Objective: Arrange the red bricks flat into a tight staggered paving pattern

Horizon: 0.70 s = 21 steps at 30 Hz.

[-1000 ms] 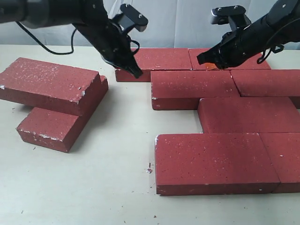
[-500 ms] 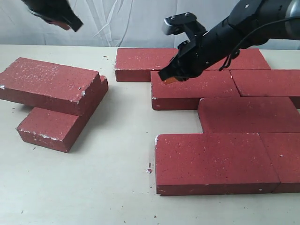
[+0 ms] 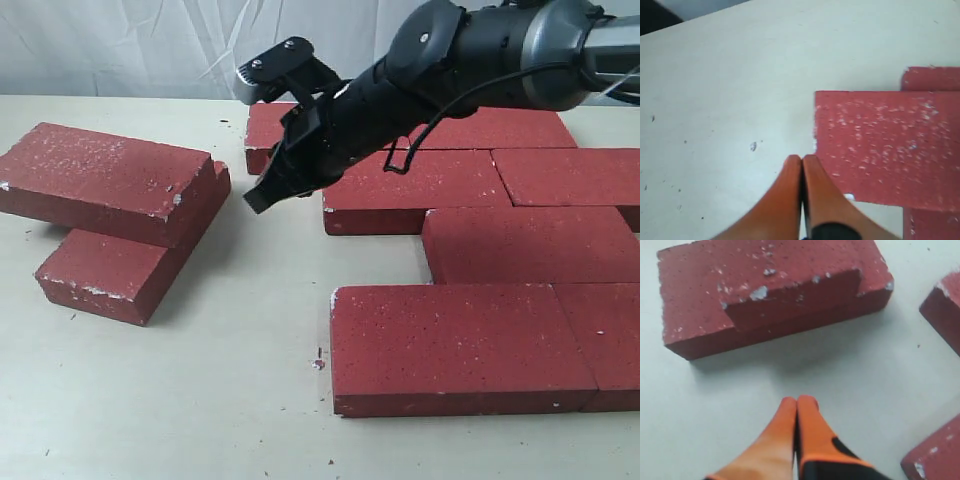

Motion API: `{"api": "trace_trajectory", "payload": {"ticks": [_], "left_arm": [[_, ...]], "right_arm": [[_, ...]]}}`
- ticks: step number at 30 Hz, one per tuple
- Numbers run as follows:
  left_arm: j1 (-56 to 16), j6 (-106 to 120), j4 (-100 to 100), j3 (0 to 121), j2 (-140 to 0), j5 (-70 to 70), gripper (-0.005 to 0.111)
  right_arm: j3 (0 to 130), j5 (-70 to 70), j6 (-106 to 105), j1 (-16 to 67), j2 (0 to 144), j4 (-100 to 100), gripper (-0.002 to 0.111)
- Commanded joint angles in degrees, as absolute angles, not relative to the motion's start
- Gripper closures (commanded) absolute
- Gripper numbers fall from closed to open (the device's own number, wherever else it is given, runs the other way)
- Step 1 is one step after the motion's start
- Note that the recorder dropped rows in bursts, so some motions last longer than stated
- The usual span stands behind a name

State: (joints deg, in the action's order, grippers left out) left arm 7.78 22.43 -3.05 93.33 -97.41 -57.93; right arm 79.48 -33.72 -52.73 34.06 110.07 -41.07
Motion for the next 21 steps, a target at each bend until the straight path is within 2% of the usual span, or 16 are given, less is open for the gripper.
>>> {"api": "trace_trajectory", "payload": {"ticks": [1,8,14,21], "left_arm": [[13.85,15.40,-2.84,93.03,-99.42,-55.83,0.107],[19.03,11.89,-2.92,93.03,-107.01,-54.34,0.107],[19.48,11.70,-4.67,93.03,-114.23,-48.52,0.107],[19.48,18.30,-16.61,93.03,-122.03,-46.41,0.107]], "right_arm": [[83.69,-34.43,-45.14,36.33,110.73,-34.65,0.109],[92.91,-39.33,-32.39,38.81,116.94,-20.20,0.109],[102.08,-43.65,-31.21,38.91,123.98,-19.98,0.109],[108.52,-44.23,-30.38,38.91,130.39,-19.98,0.109]]}}
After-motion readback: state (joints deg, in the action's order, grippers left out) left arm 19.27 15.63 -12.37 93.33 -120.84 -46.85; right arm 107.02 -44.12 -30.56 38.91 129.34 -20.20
